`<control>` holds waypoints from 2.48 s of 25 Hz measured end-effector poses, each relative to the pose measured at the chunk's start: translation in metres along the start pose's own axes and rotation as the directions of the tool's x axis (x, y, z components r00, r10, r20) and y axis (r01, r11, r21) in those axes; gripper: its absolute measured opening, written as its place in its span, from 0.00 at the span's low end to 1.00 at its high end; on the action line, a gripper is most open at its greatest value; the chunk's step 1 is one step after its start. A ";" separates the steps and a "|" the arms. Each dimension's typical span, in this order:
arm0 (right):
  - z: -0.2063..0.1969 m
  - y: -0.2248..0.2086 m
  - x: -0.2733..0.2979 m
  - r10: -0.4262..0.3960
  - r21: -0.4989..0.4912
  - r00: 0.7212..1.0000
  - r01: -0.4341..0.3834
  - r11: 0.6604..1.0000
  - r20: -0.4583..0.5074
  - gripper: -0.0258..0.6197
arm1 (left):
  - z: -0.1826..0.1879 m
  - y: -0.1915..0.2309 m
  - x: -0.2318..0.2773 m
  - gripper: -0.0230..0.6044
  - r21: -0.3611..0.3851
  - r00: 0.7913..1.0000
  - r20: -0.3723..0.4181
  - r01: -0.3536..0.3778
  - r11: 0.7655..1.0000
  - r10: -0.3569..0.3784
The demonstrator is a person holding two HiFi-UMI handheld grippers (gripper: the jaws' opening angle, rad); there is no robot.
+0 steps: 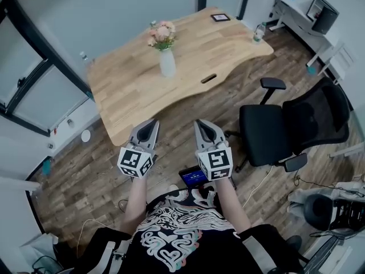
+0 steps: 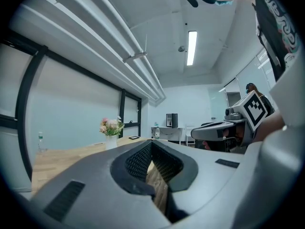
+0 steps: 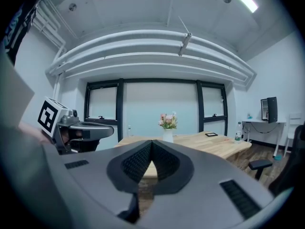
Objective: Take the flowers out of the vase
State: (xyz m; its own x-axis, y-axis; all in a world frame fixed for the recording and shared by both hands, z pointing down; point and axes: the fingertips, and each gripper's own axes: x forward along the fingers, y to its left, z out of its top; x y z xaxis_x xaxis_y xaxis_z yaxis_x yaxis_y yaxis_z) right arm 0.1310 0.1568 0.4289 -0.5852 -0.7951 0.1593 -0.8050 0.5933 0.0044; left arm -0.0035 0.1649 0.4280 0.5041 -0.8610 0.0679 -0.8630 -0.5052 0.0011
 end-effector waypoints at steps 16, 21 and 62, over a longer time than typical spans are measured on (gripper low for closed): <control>-0.009 -0.001 0.007 0.079 -0.026 0.997 -0.079 0.997 0.003 0.05 | -0.018 -0.021 0.012 0.04 -0.022 0.996 -0.041 -0.074 0.997 0.073; -0.014 -0.008 0.036 0.099 -0.033 0.995 -0.099 0.994 -0.018 0.05 | -0.027 -0.003 0.033 0.04 0.006 0.995 -0.061 -0.076 0.997 0.076; 0.054 -0.111 0.334 0.002 -0.046 1.000 -0.002 0.999 -0.006 0.06 | -0.006 0.268 0.244 0.04 -0.017 1.000 0.011 -0.011 1.000 0.011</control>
State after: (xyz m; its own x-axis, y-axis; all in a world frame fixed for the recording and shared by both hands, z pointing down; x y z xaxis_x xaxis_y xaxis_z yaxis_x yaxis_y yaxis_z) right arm 0.0197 -0.1819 0.4285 -0.5861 -0.7932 0.1653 -0.7983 0.6002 0.0498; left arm -0.1117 -0.1797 0.4507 0.4948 -0.8672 0.0568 -0.8689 -0.4946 0.0171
